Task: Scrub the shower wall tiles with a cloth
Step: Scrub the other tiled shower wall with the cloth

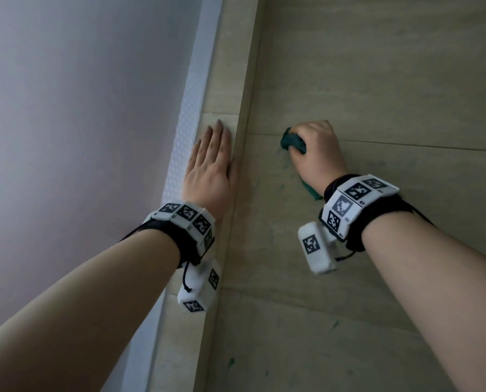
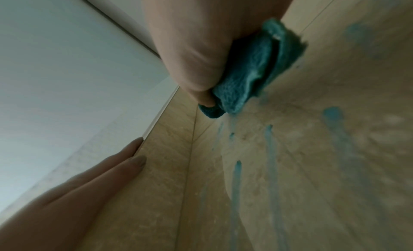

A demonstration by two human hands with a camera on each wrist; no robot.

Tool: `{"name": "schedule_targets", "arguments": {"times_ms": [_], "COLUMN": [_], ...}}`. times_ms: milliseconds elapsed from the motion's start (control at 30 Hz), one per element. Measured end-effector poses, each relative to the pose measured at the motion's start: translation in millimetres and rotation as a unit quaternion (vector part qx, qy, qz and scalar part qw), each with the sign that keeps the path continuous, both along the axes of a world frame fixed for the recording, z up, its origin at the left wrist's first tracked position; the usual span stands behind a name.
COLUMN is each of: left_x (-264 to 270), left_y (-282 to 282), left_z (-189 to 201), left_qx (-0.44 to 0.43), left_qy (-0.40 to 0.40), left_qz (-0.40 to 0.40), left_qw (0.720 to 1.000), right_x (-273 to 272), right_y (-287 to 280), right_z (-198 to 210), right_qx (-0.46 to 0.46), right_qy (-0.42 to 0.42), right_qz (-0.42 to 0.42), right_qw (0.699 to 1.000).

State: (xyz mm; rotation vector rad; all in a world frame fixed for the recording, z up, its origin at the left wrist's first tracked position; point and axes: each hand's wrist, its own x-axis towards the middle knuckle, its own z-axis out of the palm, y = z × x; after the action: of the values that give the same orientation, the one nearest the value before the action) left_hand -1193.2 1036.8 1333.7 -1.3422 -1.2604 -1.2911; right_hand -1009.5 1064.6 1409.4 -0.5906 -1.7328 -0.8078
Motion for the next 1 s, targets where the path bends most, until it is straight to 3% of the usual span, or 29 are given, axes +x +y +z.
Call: {"name": "schedule_targets", "arguments": {"times_ms": [333,567,767,933,1000], "left_x": [0.0,0.2,0.4,0.5,1.2], "left_y": [5.6,5.5,7.6,9.2,9.0], "left_z": [-0.6,-0.2,1.6,1.8,1.9], "left_qx": [0.028,0.020,0.031,0.039,0.041], "left_qy": [0.001,-0.004,-0.003,-0.003,-0.004], "left_qz": [0.002,0.003,0.011,0.009,0.008], "left_qw": [1.000,1.000,0.999,0.999,0.999], "right_x": [-12.6,-13.3,-27.6,-33.4,-27.3], "right_y": [9.6,1.1,5.4,14.5,13.9], "right_z": [15.2,-2.6,18.2,-21.9,-12.8], "right_qx": [-0.047,-0.050,-0.044,-0.034,-0.027], "right_qy": [-0.031,-0.189,-0.061,-0.189,-0.183], "right_qz": [-0.032,-0.086,-0.056,-0.059,-0.063], "right_qw": [0.998,0.977,0.996,0.980,0.981]}}
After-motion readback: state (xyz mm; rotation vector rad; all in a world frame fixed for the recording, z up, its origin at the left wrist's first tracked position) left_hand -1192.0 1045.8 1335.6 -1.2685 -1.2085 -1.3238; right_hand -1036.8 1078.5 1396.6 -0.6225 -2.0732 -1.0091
